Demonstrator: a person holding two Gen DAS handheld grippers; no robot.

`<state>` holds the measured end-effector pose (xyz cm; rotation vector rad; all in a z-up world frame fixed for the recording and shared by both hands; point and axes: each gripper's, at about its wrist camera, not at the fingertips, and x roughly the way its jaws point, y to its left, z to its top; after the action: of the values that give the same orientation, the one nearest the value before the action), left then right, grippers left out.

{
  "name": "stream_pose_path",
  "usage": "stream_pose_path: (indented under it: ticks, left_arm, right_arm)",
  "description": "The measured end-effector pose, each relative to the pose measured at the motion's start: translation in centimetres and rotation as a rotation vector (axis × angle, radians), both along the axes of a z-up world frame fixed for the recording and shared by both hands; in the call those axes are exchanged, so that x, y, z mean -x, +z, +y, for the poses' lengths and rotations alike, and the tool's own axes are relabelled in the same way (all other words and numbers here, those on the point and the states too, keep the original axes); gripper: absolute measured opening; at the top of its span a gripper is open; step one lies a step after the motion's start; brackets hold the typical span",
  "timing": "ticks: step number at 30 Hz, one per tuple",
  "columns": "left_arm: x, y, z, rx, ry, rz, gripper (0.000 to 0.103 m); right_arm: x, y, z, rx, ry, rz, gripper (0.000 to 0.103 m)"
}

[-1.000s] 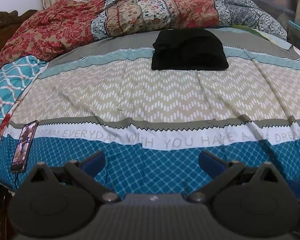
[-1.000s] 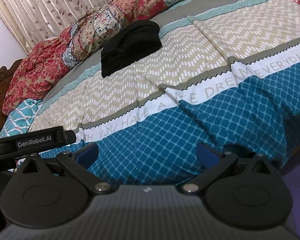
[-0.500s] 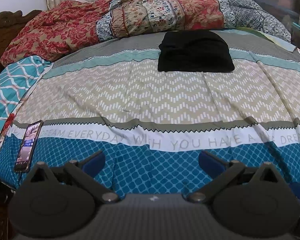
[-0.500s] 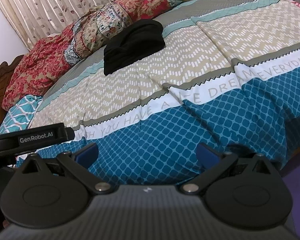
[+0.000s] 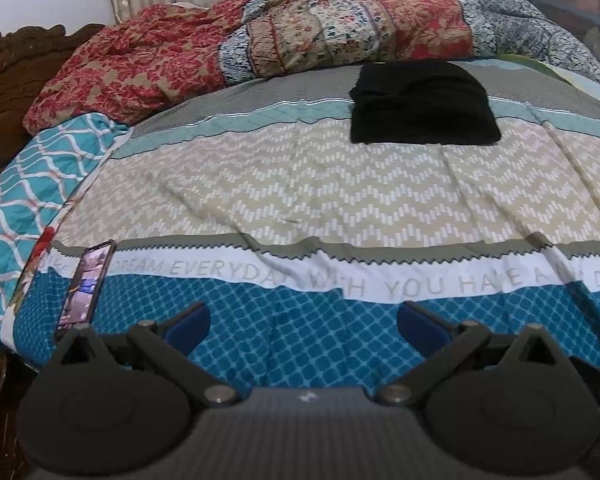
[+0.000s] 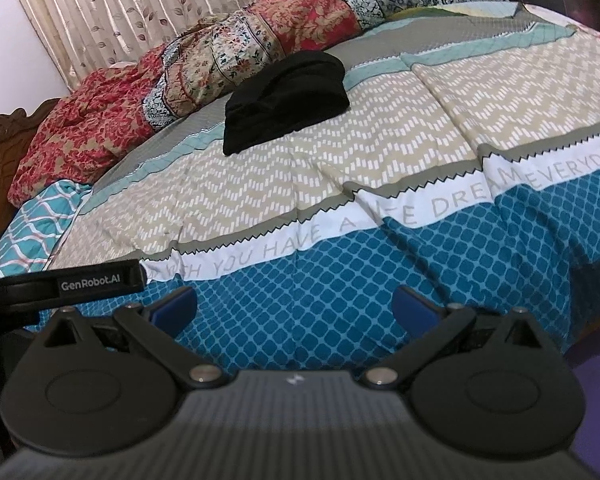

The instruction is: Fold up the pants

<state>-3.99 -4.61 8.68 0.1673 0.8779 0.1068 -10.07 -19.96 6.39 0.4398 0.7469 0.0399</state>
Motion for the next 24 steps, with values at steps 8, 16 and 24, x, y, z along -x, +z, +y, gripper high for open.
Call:
stream_pose_path:
  ticks: [8,16,24]
  left_arm:
    - [-0.4,-0.1,2.1,0.016,0.053,0.005,0.103]
    - [-0.7,-0.4,4.0,0.047,0.106,0.028,0.103]
    - [-0.5,-0.7,3.8,0.117,0.067,0.075,0.103]
  right_arm:
    - [0.1,0.6,0.9,0.036,0.004,-0.024,0.103]
    - [0.0,1.2,1.8,0.076,0.007,-0.039,0.103]
    - [0.3,1.9,2.2,0.156,-0.068,-0.084,0.103]
